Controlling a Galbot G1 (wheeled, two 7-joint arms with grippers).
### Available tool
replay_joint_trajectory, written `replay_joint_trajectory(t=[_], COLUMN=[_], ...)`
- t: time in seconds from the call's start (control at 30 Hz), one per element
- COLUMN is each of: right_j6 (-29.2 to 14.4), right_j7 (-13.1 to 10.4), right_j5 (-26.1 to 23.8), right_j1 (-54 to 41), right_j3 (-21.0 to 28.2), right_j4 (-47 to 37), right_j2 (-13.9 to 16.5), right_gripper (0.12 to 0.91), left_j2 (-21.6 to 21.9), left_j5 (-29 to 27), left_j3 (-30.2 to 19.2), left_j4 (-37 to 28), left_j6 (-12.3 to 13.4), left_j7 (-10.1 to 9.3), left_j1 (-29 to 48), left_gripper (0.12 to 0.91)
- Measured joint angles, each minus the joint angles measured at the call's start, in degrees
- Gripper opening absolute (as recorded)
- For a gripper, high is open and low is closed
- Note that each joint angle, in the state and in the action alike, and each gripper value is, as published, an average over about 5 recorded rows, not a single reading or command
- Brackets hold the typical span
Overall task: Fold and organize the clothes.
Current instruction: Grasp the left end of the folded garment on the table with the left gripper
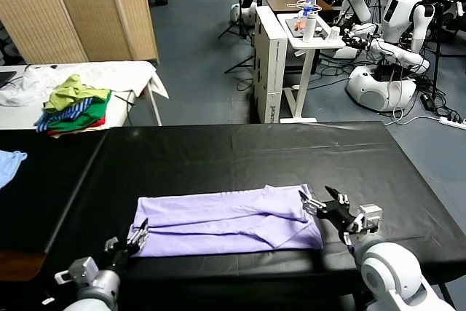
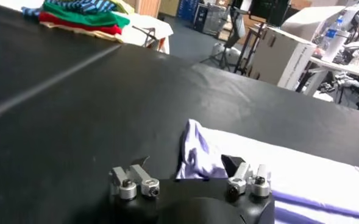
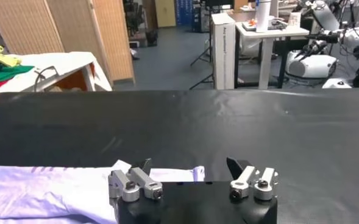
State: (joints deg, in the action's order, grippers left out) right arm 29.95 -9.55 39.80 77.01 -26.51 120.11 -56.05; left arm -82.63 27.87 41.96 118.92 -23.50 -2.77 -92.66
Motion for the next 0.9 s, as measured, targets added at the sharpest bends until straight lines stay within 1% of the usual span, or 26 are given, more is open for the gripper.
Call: replay_joint_trajectory(t=[0.17,0.27,0.37,0.47,0.53,0.6,0.63,0.73,0.9], right_j6=[-0.1,-0.1,-0.2,-0.2,-0.2,-0.2,-0.2,-0.3,-0.5], right_j7=[0.2,0.3,0.4,0.5,0.5,0.6,0.6,0.6,0.6], right_j5=[-0.1,-0.2,-0.3,-0.3,-0.3,-0.4,-0.4,-0.6,-0.6], right_j1=[-0.1,-0.3,-0.4,-0.4,-0.5,-0.6,-0.6,-0.6,-0.3], right_j3=[0.1,0.1,0.0,0.0,0.0,0.0,0.0,0.0,-0.5], right_j4=[-0.1,-0.2,-0.2,-0.3,-0.3,-0.3,-0.3,-0.3,-0.2], right_j2=[-0.1,-0.1,-0.1,-0.1,-0.1,-0.1,-0.1,-0.1,0.0], right_gripper=[0.907,0.907,0.907,0.907,0.907,0.907,0.907,0.907,0.907], left_j2=[-0.6,-0.8,-1.0,-1.3,-1.5,-1.6,-1.7,-1.6,-0.3], left_j5=[0.2,1.9,3.7,4.5,4.6,4.3,4.0,1.4,-5.7], left_j3=[-0.2,-0.2,-0.1,-0.1,-0.1,-0.2,-0.2,-0.2,0.5], left_j4=[-0.8,-1.2,-1.4,-1.5,-1.6,-1.5,-1.5,-1.1,0.3], left_j6=[0.3,0.1,-0.2,-0.4,-0.5,-0.4,-0.4,0.3,2.4], left_j7=[0.29,0.07,-0.25,-0.33,-0.34,-0.34,-0.34,-0.25,0.22], left_j1=[0.4,0.7,1.0,1.0,1.0,1.0,0.9,0.7,-0.2], left_gripper=[0.732,0.665,0.581,0.450,0.338,0.256,0.231,0.186,0.180])
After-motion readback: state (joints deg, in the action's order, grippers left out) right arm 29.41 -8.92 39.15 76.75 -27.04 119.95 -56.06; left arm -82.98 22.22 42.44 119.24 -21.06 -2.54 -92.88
